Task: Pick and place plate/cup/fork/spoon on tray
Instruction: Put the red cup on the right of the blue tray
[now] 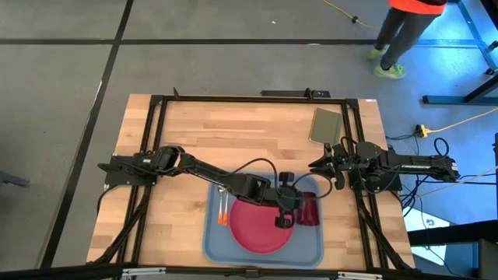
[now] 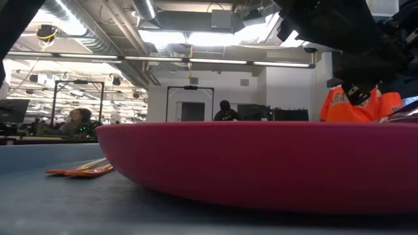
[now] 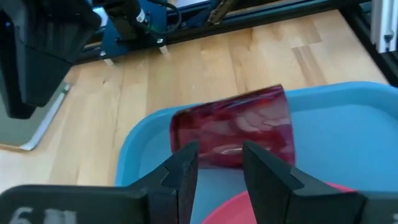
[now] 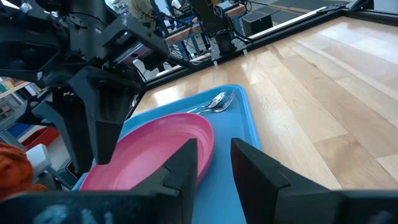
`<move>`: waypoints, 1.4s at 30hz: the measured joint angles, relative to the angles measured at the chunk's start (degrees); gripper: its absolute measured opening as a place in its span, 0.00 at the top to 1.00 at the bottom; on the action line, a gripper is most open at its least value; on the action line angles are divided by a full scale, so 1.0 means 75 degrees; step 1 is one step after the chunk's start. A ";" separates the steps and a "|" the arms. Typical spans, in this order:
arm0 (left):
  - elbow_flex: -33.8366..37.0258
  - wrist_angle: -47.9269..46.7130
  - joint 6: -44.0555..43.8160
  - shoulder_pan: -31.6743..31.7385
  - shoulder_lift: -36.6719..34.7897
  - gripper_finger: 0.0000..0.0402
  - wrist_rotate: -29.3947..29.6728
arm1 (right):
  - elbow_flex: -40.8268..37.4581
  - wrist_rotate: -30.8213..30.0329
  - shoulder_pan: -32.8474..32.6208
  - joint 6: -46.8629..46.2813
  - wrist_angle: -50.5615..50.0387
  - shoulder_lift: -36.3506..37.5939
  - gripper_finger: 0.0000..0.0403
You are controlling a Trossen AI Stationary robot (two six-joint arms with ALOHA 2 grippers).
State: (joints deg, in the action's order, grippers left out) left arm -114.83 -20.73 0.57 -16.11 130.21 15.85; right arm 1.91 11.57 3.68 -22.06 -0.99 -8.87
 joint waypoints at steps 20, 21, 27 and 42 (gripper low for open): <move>-0.0003 -0.6838 -0.3963 -0.0908 -0.2189 0.71 0.2587 | 0.0000 0.0003 0.0000 0.0002 0.0004 0.0000 0.75; 0.0003 -0.7345 -0.4243 -0.1093 -0.2289 0.71 0.3015 | 0.0000 0.0000 -0.0001 0.0000 0.0007 0.0001 0.75; 0.1127 -0.9268 -0.6501 -0.2000 -0.3388 0.71 0.5269 | 0.0000 0.0001 0.0001 0.0001 0.0002 0.0000 0.75; 1.0295 0.0447 -0.3146 -0.1000 -0.8845 0.71 0.1554 | 0.0003 0.0003 0.0001 0.0000 -0.0001 0.0001 0.75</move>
State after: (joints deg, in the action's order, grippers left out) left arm -37.61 -17.38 -23.03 -23.61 63.87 27.50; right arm 1.93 11.60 3.68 -22.06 -0.99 -8.86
